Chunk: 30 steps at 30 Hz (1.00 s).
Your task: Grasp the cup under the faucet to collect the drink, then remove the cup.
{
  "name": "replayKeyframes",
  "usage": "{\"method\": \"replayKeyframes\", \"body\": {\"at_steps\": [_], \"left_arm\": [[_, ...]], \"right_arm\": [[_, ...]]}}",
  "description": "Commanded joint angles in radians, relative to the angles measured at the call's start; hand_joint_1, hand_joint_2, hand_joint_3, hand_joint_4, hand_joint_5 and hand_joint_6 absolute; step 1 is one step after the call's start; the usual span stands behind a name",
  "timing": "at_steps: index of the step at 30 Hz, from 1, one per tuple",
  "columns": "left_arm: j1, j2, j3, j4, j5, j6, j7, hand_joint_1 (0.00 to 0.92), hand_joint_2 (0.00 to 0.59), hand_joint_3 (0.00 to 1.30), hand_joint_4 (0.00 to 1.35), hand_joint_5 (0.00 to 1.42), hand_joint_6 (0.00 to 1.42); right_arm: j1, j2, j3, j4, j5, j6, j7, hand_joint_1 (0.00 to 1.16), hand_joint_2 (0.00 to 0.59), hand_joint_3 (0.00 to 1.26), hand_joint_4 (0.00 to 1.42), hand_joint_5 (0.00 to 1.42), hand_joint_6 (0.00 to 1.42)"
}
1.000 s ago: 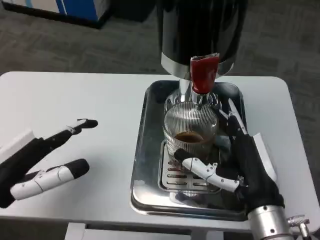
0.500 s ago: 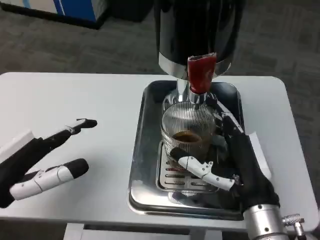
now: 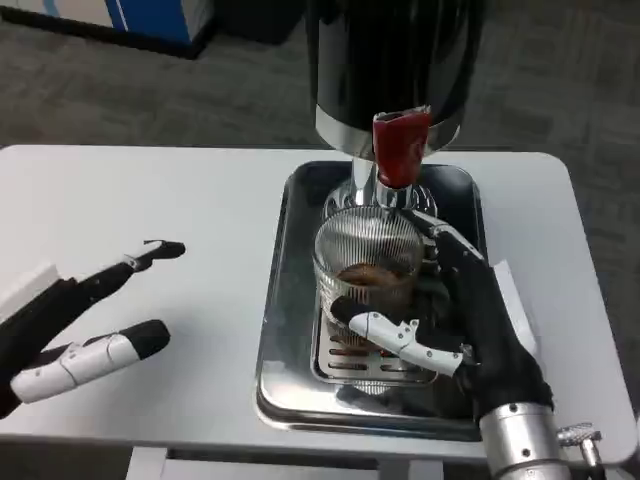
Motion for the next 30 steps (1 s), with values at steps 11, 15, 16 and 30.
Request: {"method": "replayKeyframes", "body": {"at_steps": [11,15,16,30], "left_arm": [[0.035,0.020,0.021,-0.015,-0.001,0.006,0.014,0.000,0.058,0.13,0.01,0.05,0.00],[0.039,0.018,0.024,-0.020,-0.001,0.006,0.015,0.000,0.058,0.13,0.01,0.05,0.00],[0.040,0.017,0.024,-0.021,-0.001,0.006,0.016,0.000,0.058,0.13,0.01,0.05,0.00],[0.039,0.015,0.026,-0.023,0.001,0.008,0.018,0.000,0.058,0.13,0.01,0.05,0.00]], "right_arm": [[0.017,0.013,0.020,0.026,-0.010,0.032,0.000,0.81,0.141,0.47,0.52,0.60,0.48],[0.022,0.009,0.015,0.021,-0.010,0.030,-0.005,0.82,0.142,0.48,0.53,0.62,0.50],[0.022,0.008,0.015,0.020,-0.010,0.030,-0.006,0.82,0.142,0.48,0.53,0.62,0.50],[0.035,0.002,0.009,0.001,-0.030,0.018,-0.044,0.83,0.145,0.56,0.56,0.66,0.54]]}}
